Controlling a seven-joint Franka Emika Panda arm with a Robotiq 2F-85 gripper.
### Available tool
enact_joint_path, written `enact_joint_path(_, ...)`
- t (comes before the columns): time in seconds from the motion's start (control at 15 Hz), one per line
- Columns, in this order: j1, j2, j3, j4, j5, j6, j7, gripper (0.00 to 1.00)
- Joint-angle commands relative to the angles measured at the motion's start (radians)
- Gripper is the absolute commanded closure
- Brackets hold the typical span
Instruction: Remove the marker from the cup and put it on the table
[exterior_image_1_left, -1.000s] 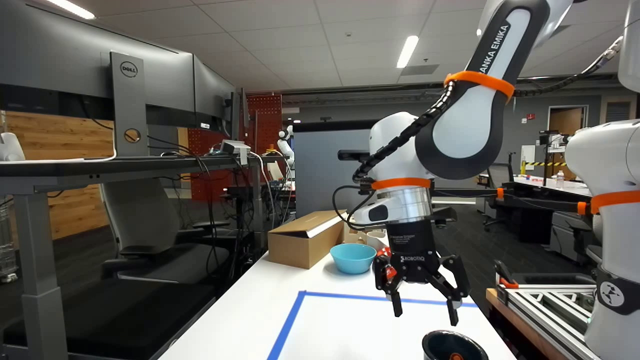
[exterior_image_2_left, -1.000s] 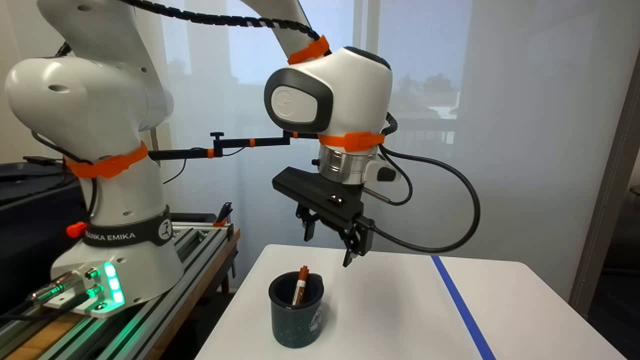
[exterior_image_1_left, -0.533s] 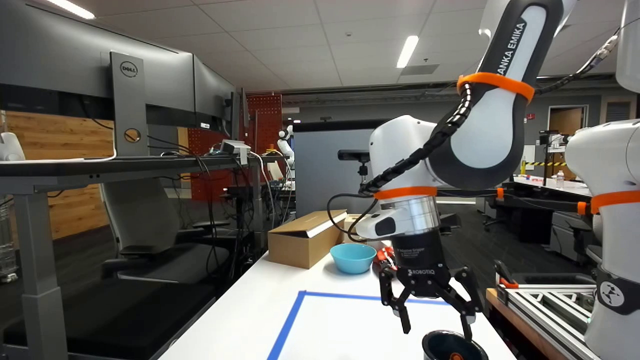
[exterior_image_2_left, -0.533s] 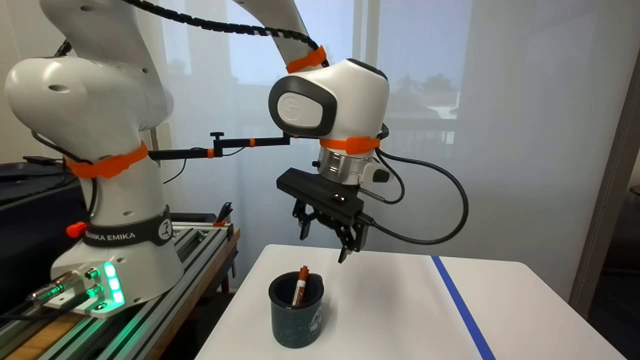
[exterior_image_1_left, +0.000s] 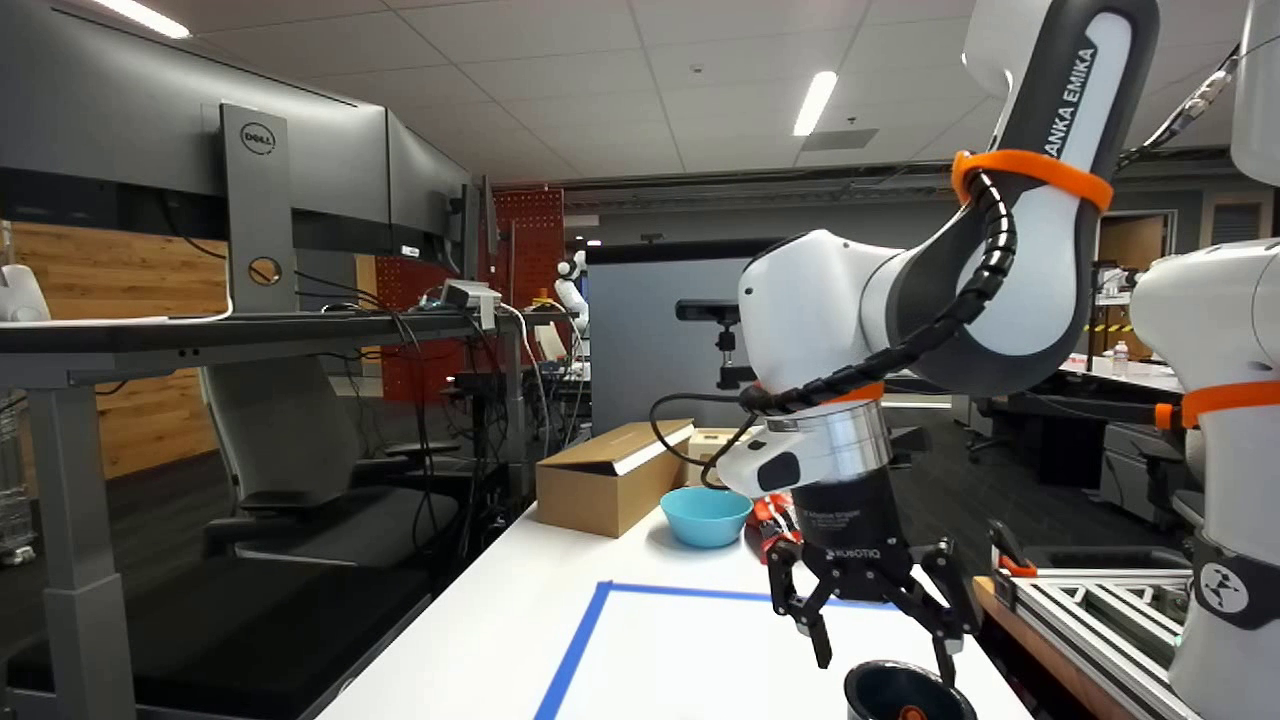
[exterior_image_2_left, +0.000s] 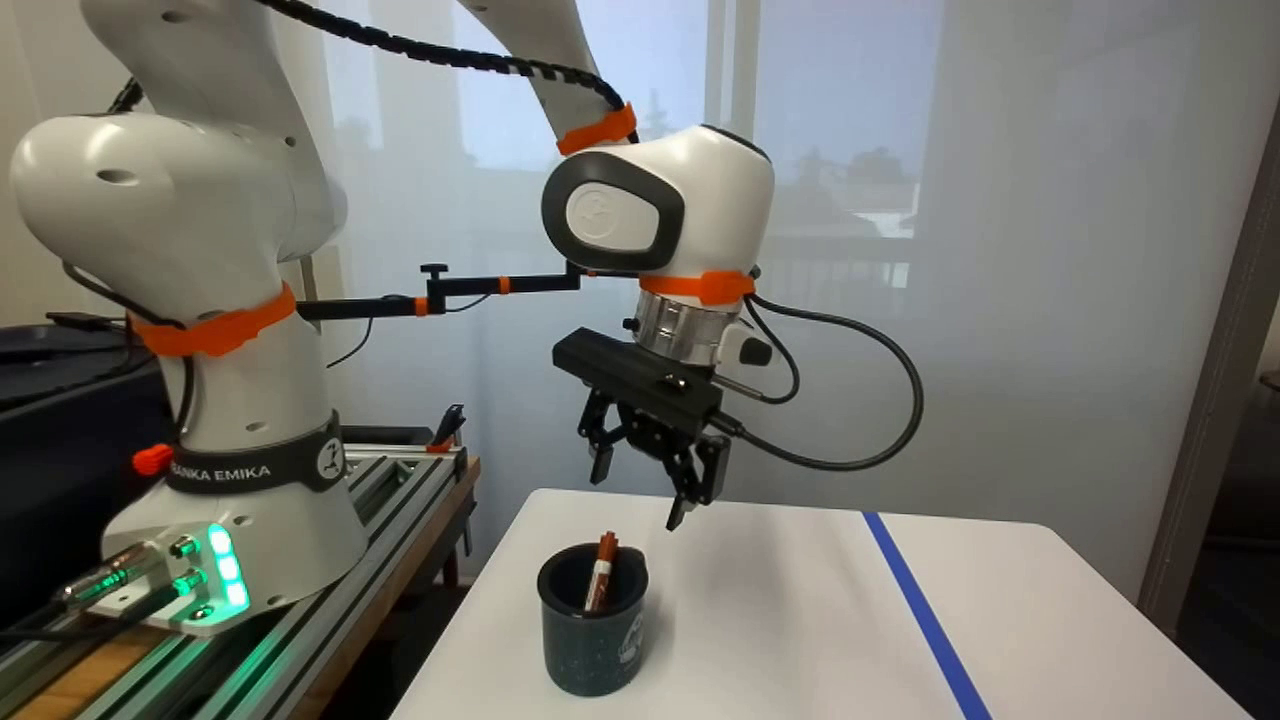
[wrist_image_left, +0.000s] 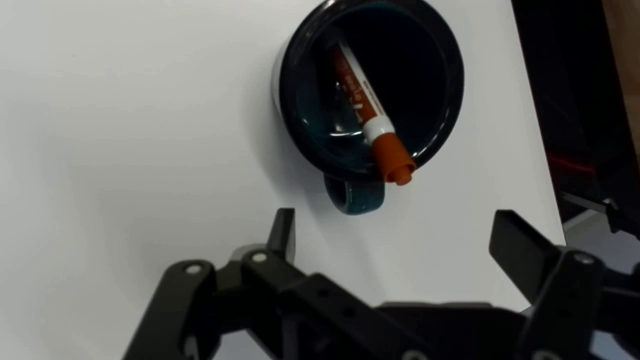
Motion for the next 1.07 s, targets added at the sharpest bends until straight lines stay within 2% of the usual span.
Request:
enact_joint_path(0.0, -0.014, 0.016, 0.019, 0.001, -0.071, -0.021, 0.077, 0.00)
enact_joint_path(0.67, -0.006, 0.153, 0.072, 0.001, -0.081, 0.043, 0.136, 0.00)
enact_joint_path(1.0, -0.008, 0.176, 0.095, 0.005, -0.098, 0.065, 0.183, 0.00)
